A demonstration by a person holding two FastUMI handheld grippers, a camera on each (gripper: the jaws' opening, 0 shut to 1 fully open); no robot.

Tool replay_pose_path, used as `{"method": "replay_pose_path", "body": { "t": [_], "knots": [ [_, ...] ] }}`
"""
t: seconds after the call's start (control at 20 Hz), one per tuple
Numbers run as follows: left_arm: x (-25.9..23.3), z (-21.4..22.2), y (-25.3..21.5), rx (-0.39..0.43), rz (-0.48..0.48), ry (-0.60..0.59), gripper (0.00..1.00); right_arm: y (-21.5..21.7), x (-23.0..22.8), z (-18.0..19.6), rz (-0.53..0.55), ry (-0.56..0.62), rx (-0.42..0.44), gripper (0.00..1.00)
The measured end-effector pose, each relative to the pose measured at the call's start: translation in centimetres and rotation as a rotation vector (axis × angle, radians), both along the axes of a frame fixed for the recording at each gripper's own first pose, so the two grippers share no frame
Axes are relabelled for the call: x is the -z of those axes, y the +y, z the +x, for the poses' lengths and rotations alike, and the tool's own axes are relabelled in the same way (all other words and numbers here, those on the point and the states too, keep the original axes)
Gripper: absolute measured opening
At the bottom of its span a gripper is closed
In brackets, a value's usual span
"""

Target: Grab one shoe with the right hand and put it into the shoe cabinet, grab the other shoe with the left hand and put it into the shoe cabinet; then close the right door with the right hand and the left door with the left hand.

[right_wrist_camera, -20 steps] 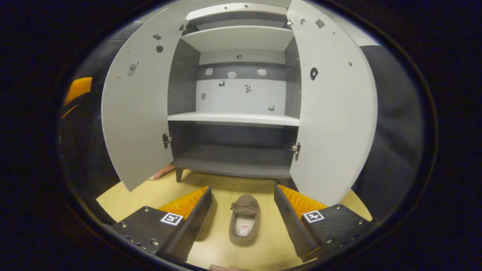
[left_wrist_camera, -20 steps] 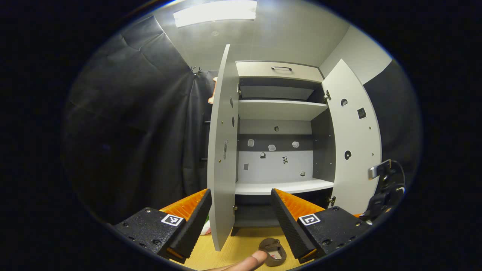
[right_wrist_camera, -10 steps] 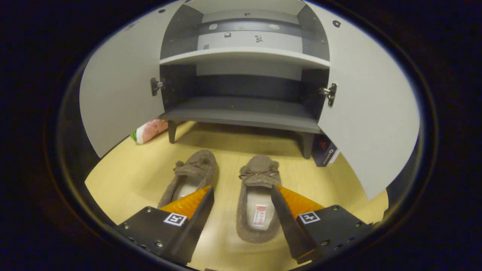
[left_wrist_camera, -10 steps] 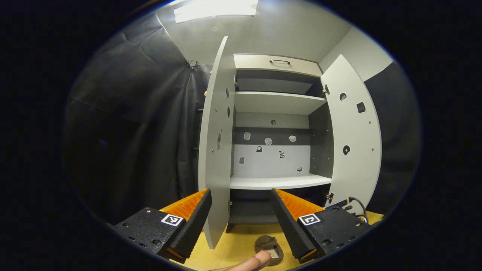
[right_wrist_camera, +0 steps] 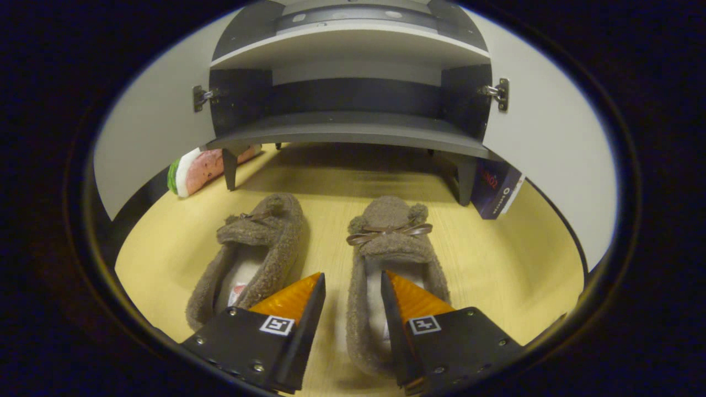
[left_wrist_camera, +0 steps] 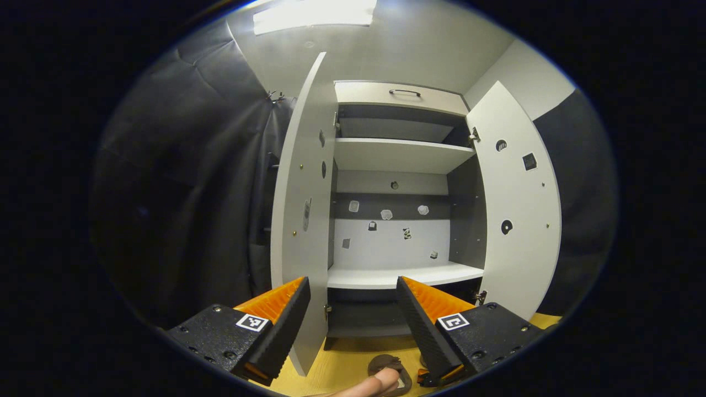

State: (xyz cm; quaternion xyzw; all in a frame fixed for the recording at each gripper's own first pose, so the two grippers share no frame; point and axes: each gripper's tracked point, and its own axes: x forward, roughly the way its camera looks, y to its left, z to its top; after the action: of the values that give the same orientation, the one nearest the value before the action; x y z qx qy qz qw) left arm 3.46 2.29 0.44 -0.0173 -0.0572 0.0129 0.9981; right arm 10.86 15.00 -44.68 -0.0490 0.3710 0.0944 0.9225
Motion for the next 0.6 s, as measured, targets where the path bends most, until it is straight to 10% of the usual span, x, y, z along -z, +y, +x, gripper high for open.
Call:
{"method": "replay_pose_path", "body": {
  "t": [0.4,0.5,0.6],
  "knots": [
    [0.3,5.3,-2.1,0.023,0.012,0.006,0.95,-1.1,2.2,2.2,-0.132,-0.063,0.004,0.62],
    [0.4,6.3,-2.8,0.042,0.012,0.009,0.95,-0.4,0.8,1.8,-0.008,-0.049,0.027,0.08],
    [1.0,7.1,-3.4,0.065,0.012,0.016,0.95,0.3,0.4,1.7,0.123,-0.043,0.002,0.08]
  ]
}}
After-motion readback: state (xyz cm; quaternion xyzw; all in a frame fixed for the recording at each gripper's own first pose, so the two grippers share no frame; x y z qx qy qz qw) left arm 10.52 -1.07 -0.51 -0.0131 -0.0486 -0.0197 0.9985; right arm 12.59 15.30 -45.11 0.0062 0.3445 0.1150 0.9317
